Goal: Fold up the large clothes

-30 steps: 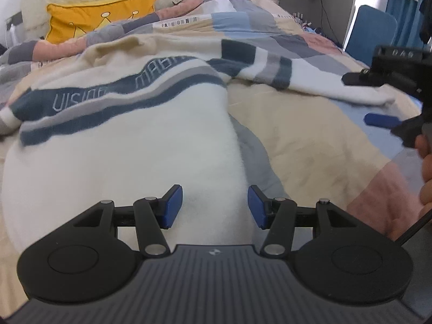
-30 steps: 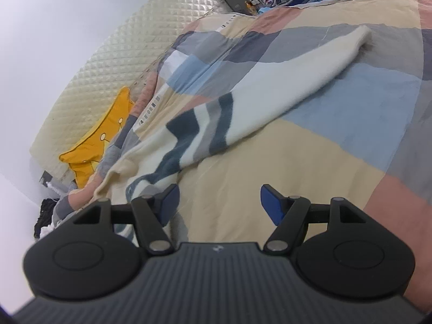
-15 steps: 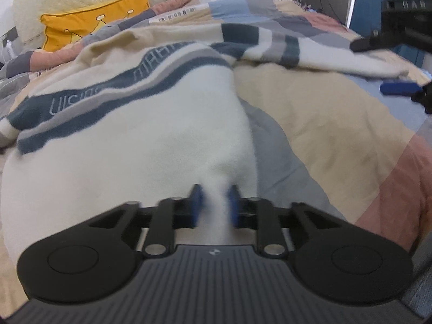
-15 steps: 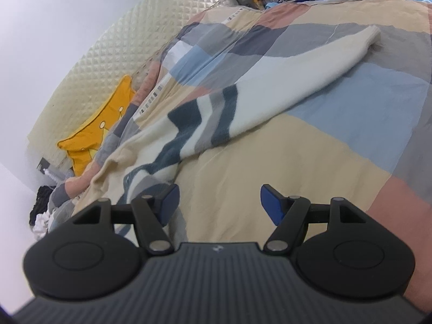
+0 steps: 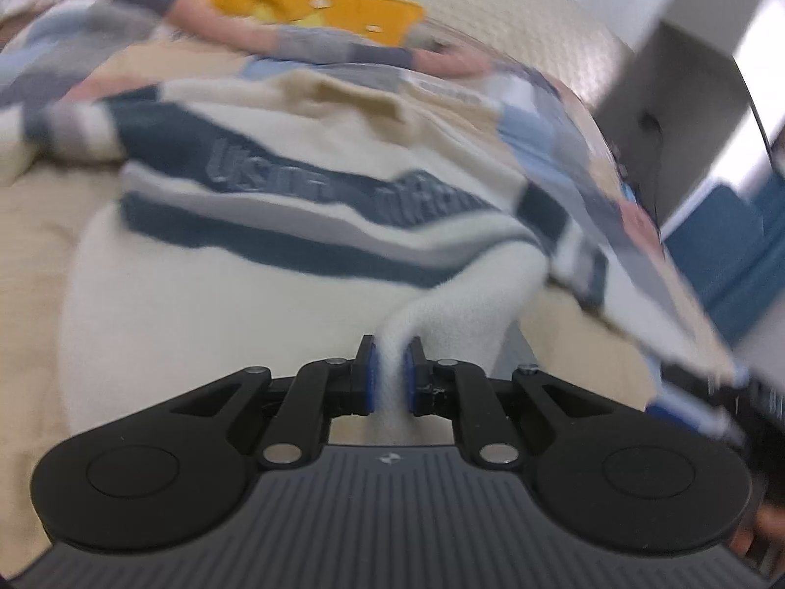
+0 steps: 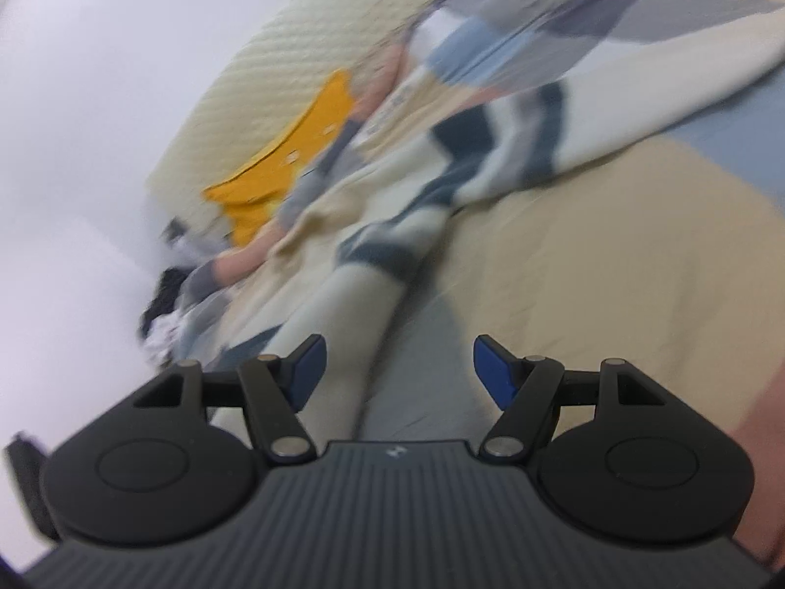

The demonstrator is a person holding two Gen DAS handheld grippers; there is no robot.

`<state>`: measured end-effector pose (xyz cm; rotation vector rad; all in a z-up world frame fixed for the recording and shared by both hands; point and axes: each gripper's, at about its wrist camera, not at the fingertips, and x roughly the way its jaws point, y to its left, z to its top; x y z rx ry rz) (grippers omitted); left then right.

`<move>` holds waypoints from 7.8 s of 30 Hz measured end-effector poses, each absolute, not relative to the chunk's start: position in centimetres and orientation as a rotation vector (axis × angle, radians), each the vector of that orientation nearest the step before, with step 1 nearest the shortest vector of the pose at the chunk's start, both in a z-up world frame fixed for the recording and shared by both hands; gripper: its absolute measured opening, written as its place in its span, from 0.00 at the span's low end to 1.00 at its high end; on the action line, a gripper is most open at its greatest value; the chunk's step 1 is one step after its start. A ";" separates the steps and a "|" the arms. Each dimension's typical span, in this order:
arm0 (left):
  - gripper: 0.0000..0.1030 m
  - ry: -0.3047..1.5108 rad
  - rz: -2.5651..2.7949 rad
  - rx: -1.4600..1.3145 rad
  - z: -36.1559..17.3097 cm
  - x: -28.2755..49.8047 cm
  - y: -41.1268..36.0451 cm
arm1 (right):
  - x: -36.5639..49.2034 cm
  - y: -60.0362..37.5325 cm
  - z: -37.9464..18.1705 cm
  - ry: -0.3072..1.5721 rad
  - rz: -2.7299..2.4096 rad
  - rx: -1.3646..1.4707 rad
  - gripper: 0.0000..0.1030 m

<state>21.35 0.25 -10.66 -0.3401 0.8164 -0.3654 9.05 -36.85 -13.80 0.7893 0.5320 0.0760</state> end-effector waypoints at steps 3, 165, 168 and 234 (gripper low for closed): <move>0.13 0.823 -0.334 -0.427 -11.3 23.1 2.8 | 9.8 -35.6 -14.6 0.558 0.173 0.856 0.68; 0.10 0.845 -0.393 -0.766 -18.1 18.9 1.1 | 21.8 -29.5 -21.1 0.782 0.312 1.022 0.17; 0.10 0.872 -0.364 -0.737 -18.3 19.6 0.9 | 21.8 -29.4 -21.1 0.782 0.315 1.020 0.18; 0.29 0.838 -0.123 -0.273 -5.4 11.4 3.5 | 14.3 -30.0 -12.9 0.669 0.158 0.603 0.50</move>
